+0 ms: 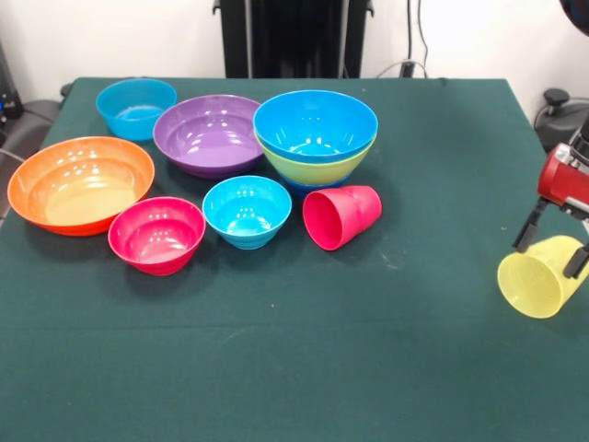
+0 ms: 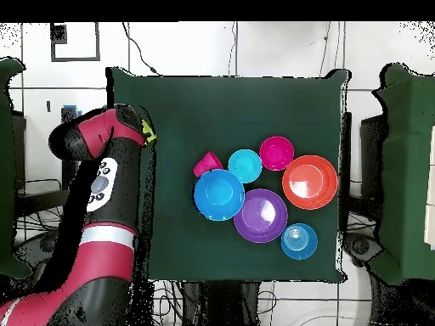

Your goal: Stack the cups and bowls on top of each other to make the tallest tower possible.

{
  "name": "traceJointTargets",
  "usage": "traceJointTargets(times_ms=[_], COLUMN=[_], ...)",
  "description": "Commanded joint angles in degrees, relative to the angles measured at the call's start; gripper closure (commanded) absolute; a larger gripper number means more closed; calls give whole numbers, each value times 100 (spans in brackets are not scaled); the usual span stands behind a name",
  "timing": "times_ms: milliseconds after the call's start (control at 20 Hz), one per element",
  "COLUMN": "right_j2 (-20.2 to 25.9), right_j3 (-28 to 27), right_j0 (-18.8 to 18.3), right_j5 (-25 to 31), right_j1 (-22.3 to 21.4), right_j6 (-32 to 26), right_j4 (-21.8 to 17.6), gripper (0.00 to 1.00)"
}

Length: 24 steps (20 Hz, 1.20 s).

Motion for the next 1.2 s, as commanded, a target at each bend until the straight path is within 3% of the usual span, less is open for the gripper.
traceJointTargets(times_ms=[50,400,1200], right_j2=[788,864,1115], right_j3=[569,994,1022], right_j0=[-197,-241,-401], right_j5=[-74,-511,-621], right_j1=[32,-93,-99], right_j6=[-1458,-1435,-1368], right_j4=[-567,-707,-1043], gripper=[0,0,0])
